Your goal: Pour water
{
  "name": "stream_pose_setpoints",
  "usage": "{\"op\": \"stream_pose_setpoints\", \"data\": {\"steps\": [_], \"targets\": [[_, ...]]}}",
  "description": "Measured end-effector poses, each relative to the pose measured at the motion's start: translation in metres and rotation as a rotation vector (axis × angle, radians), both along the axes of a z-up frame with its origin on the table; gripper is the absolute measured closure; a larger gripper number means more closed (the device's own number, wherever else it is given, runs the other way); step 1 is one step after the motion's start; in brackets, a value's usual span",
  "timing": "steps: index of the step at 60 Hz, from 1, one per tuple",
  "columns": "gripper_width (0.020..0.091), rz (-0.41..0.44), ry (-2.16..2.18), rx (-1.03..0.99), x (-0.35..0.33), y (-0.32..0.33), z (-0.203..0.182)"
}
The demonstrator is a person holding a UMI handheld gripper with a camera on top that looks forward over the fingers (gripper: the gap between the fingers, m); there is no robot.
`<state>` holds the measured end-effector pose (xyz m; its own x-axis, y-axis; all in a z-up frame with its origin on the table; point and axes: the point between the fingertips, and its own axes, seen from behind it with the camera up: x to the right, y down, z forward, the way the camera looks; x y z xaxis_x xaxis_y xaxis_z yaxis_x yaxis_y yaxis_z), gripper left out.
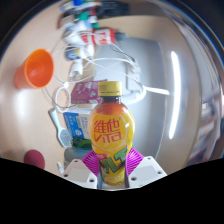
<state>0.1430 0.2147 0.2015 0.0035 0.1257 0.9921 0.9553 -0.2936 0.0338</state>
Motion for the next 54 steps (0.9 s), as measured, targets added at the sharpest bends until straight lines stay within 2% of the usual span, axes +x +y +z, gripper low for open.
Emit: {"op": "stream_pose_setpoints", "data": {"steps": [4, 11, 15, 26, 37, 43, 48, 54], "targets": [[0.0801, 0.099, -0.212, -0.050, -0.024, 0.013, 0.004], [0.0801, 0.222, -0.514, -0.065, -0.065, 0.025, 0.001], [0.0801, 0.256, -0.611, -0.070, -0.073, 0.029, 0.008], [0.0799, 0.283, -0.673, -0.113, -0.088, 0.027, -0.003], [0.0800, 0.212, -0.303, -0.042, -0.080, 0.026, 0.013], [0.0798, 0.123, 0.222, 0.029, -0.060, 0.017, 0.027], [0.0799, 0.057, 0.786, 0.093, -0.047, -0.004, 0.015], [0.0797, -0.039, 1.242, 0.152, -0.007, -0.023, 0.008]]}}
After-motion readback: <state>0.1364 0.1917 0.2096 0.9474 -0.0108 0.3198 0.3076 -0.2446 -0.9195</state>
